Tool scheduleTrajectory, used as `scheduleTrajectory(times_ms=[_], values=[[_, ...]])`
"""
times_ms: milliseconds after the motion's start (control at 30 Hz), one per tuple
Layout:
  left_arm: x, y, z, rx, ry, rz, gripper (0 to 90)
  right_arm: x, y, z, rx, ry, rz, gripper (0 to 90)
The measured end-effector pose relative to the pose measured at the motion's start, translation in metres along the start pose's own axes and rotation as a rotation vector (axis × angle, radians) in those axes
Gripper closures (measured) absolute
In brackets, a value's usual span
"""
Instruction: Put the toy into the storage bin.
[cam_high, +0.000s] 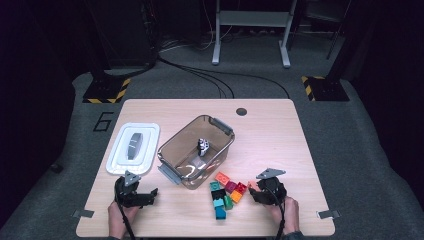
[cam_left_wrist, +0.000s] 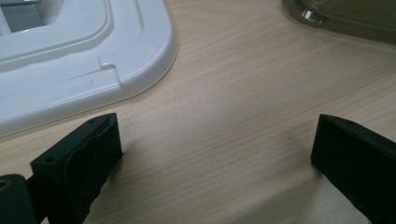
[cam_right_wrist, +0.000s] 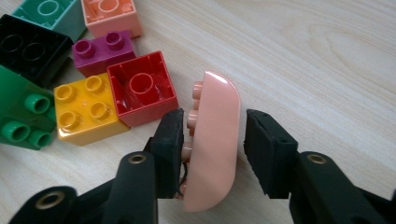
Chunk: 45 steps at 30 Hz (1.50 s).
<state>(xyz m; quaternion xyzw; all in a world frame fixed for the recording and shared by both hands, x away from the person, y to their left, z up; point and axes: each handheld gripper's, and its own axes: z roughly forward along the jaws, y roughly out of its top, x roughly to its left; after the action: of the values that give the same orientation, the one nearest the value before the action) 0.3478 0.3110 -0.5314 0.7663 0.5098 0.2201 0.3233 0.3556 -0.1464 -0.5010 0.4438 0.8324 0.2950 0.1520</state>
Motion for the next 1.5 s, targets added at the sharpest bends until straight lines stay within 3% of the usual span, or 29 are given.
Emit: scheduleTrajectory(times_ms=[133, 467, 567, 633, 1133, 1167, 1233, 1400, 1433, 1500], values=[[0.0, 0.0, 0.0, 0.0, 0.0, 0.0, 1.7, -0.002, 0.002, 0.002, 0.006, -0.006, 0.004, 65.8], [0.0, 0.0, 0.0, 0.0, 0.0, 0.0, 1.7, -0.01, 0.009, 0.001, -0.045, -0.02, 0.043, 67.2], [0.0, 0.0, 0.0, 0.0, 0.0, 0.0, 1.7, -0.012, 0.014, 0.001, -0.061, -0.025, 0.031, 67.3], [0.0, 0.0, 0.0, 0.0, 0.0, 0.0, 1.7, -0.013, 0.018, 0.0, -0.065, -0.02, 0.053, 67.2], [0.0, 0.0, 0.0, 0.0, 0.0, 0.0, 1.7, -0.023, 0.055, 0.004, -0.109, 0.006, 0.04, 67.2], [0.0, 0.0, 0.0, 0.0, 0.0, 0.0, 1.7, -0.024, 0.056, 0.005, -0.108, 0.005, 0.022, 67.2], [0.0, 0.0, 0.0, 0.0, 0.0, 0.0, 1.7, -0.024, 0.061, 0.005, -0.109, 0.01, 0.04, 67.2], [0.0, 0.0, 0.0, 0.0, 0.0, 0.0, 1.7, -0.029, 0.07, 0.006, -0.121, 0.006, 0.02, 67.2], [0.0, 0.0, 0.0, 0.0, 0.0, 0.001, 1.7, -0.028, 0.072, 0.005, -0.115, 0.009, 0.04, 67.2], [0.0, 0.0, 0.0, 0.0, 0.0, 0.0, 1.7, -0.03, 0.076, 0.004, -0.116, 0.007, 0.033, 67.2]])
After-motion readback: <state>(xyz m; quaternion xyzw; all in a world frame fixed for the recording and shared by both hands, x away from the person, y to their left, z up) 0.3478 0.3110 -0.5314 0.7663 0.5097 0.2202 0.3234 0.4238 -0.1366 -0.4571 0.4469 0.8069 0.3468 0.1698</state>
